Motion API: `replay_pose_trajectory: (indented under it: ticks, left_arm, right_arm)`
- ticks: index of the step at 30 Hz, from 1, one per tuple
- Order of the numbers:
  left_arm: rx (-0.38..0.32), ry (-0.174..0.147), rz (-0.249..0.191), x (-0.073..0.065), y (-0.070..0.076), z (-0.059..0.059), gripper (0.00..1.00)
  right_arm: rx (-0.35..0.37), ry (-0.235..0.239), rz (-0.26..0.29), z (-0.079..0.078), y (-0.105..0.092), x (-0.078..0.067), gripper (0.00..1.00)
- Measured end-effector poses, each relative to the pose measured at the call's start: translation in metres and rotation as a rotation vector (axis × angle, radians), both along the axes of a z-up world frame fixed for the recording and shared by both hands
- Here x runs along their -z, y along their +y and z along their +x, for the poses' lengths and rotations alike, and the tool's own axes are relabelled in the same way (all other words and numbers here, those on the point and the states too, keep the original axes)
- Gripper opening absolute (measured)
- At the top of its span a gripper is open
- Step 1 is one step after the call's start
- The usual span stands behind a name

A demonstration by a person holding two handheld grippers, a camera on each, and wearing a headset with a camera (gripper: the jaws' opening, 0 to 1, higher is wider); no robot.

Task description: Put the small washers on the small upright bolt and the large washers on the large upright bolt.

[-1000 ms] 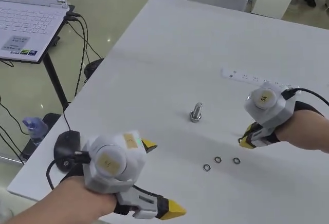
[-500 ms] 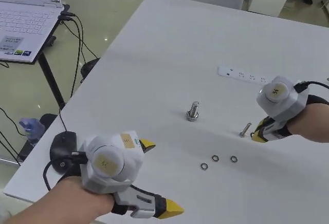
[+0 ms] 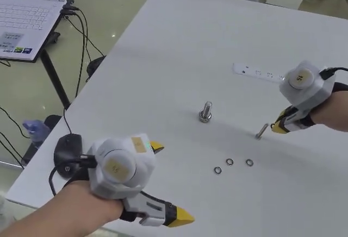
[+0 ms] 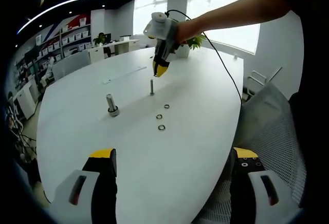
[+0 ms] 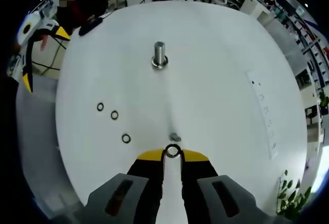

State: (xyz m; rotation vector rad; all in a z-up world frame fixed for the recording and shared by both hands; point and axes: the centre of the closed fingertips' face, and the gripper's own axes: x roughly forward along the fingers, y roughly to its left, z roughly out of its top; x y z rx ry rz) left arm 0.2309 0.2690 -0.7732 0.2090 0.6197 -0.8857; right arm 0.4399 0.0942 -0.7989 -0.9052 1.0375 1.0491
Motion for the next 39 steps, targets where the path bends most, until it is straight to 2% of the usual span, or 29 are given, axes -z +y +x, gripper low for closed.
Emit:
replay_pose_trajectory:
  ticks: [5,22,39]
  left_arm:
    - [0.006,0.009,0.016,0.003,0.002,-0.001,0.9]
    - [-0.01,0.029,0.003,0.006,0.002,0.0,0.9]
    - [0.0,0.031,-0.003,0.005,0.0,0.004,0.87]
  right_arm:
    - [0.002,0.003,0.012,0.003,0.005,0.004,0.13]
    - [-0.004,0.017,-0.009,0.009,0.007,0.016,0.13]
    - [-0.016,0.032,-0.032,0.012,0.005,0.028,0.13]
